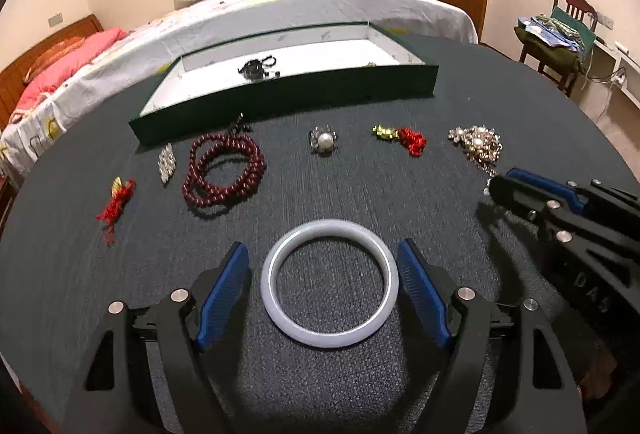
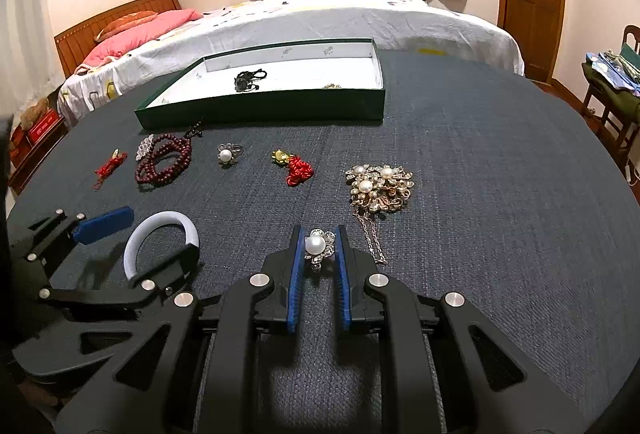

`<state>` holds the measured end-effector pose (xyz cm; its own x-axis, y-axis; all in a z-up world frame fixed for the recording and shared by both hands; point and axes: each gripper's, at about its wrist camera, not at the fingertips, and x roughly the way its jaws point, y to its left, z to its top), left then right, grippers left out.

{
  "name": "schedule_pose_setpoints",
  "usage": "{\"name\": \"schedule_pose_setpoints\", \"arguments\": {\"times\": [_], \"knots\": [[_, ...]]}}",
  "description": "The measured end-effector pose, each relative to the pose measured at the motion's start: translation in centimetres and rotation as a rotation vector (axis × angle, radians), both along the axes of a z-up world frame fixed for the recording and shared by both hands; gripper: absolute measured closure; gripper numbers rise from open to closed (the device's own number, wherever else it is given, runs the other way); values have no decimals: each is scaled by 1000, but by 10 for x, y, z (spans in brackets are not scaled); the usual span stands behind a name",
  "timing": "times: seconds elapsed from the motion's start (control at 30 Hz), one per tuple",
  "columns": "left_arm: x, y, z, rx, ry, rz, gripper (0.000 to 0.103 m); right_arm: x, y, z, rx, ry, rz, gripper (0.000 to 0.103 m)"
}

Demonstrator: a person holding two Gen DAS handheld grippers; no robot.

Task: Organize jewelry
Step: 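Grasp the white jade bangle with the left tool while the right holds the brooch, then carry bangle and brooch into the box and open both tools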

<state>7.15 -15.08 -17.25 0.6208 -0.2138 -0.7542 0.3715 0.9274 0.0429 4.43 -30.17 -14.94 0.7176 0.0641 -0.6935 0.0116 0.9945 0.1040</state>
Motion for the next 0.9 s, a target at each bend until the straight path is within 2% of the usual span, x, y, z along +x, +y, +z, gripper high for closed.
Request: {"name": "schedule_pose_setpoints", "arguments": {"times": [0.17, 0.23, 0.5, 0.67, 0.9], "knots": [[1, 4, -3, -4, 33, 9, 29, -1, -1, 1, 1, -3, -2, 88], [0, 6, -4, -10, 36, 8, 34, -1, -1, 1, 1, -3, -1, 88], [0, 13, -4, -9, 34, 22, 35, -1, 0, 1, 0, -4, -1, 88], [6, 26, 2, -11, 12, 74, 35, -1, 1, 5, 1, -16, -2, 88], [18, 43, 26, -34, -59, 120, 35, 6, 6, 25, 17, -57, 10, 88]]}}
